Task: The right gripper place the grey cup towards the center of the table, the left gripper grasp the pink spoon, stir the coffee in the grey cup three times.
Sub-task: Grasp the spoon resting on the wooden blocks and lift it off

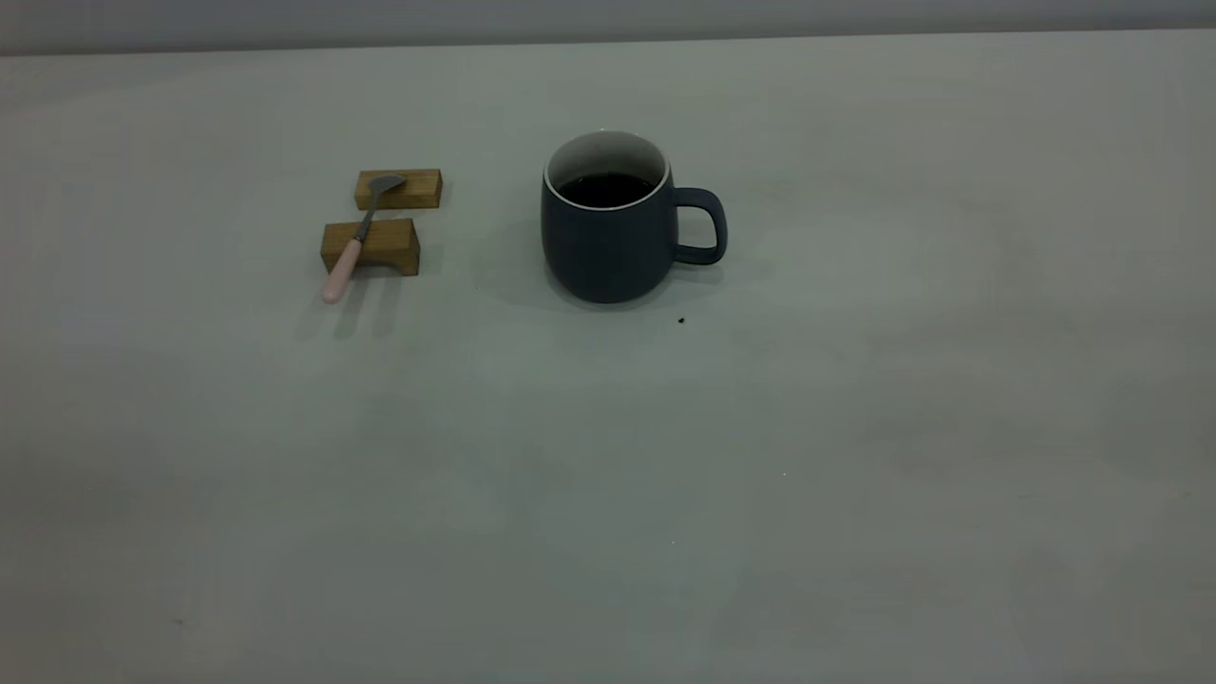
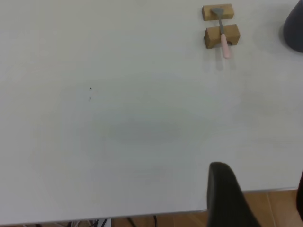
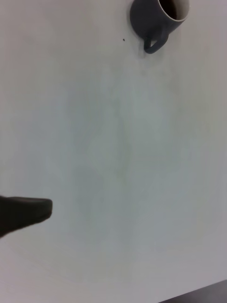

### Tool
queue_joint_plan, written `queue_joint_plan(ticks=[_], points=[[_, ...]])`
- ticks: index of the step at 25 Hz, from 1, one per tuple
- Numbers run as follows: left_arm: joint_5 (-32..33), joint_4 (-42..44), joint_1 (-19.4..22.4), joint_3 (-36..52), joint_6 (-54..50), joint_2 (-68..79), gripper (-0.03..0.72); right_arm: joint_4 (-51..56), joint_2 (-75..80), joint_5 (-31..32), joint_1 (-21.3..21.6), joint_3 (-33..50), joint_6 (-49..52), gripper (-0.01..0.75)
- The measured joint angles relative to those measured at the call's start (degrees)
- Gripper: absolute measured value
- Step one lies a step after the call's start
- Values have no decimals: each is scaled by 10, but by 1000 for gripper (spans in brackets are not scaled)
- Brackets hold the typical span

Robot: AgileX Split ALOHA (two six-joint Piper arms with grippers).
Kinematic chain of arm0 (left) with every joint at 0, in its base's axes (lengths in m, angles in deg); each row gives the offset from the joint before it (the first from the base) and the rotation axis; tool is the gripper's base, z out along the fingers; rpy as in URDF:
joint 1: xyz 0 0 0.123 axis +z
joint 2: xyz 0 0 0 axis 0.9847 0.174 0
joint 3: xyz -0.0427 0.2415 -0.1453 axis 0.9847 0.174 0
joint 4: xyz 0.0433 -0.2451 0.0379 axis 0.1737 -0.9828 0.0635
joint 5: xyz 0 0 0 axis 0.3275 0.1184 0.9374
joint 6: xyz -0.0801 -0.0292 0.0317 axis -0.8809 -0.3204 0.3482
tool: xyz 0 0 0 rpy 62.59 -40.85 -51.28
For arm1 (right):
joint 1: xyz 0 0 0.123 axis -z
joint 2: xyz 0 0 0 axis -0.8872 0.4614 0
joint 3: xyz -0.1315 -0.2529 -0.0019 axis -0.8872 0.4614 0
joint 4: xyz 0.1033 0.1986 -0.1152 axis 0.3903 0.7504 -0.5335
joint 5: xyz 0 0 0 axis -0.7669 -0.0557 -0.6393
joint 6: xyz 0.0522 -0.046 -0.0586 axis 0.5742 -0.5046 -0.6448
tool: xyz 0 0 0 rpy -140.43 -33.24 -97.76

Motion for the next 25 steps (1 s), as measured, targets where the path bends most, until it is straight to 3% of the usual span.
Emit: queue_joint_plan(ticks=[7,15,25], points=[[-13,12,0,-6,-55,76,454,0,0,0,0,0,0,493],[-138,13,0,-43,-64,359,624,0,0,0,0,0,0,493],[-286,-11,0,-138,-68,727,596,0,-1,0,0,0,0,493]])
